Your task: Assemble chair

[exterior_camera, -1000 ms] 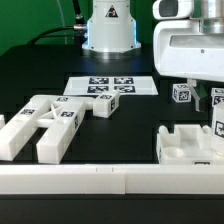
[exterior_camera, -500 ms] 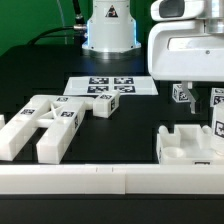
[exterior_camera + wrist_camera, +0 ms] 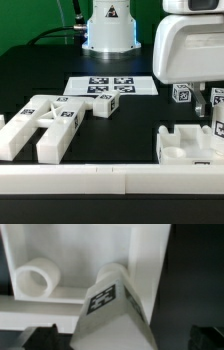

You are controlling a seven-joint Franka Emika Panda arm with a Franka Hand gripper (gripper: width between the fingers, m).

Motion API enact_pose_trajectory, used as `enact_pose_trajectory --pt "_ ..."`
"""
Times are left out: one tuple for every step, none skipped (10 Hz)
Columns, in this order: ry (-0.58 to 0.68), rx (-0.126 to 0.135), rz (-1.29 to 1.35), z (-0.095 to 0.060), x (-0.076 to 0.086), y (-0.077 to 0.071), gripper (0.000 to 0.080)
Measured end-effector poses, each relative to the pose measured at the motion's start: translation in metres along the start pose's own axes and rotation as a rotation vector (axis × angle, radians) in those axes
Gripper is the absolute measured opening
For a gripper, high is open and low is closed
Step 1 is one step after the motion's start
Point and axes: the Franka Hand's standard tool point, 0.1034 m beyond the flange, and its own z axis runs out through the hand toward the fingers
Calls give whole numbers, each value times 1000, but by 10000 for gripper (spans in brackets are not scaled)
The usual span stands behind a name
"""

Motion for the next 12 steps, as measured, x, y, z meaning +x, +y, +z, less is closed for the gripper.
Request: enact_pose_trajectory --pt "-1 0 -70 0 0 0 649" --pt "-2 0 -146 1 -1 0 649" --pt "-3 -1 -229 2 -1 2 649" --pt "-3 -1 -329 2 -1 4 649" --pt "-4 -1 -365 2 -2 5 649" --pt "-4 -1 -363 2 -2 5 604" --pt "-4 -1 -363 2 -2 5 604" --pt "-5 -1 -363 2 -2 5 454" --pt "-5 -1 -361 2 -2 5 315" --pt "-5 -1 -331 3 -2 5 288" --pt "-5 -1 -332 3 -2 5 288" --pt "-4 3 -287 3 -2 5 288"
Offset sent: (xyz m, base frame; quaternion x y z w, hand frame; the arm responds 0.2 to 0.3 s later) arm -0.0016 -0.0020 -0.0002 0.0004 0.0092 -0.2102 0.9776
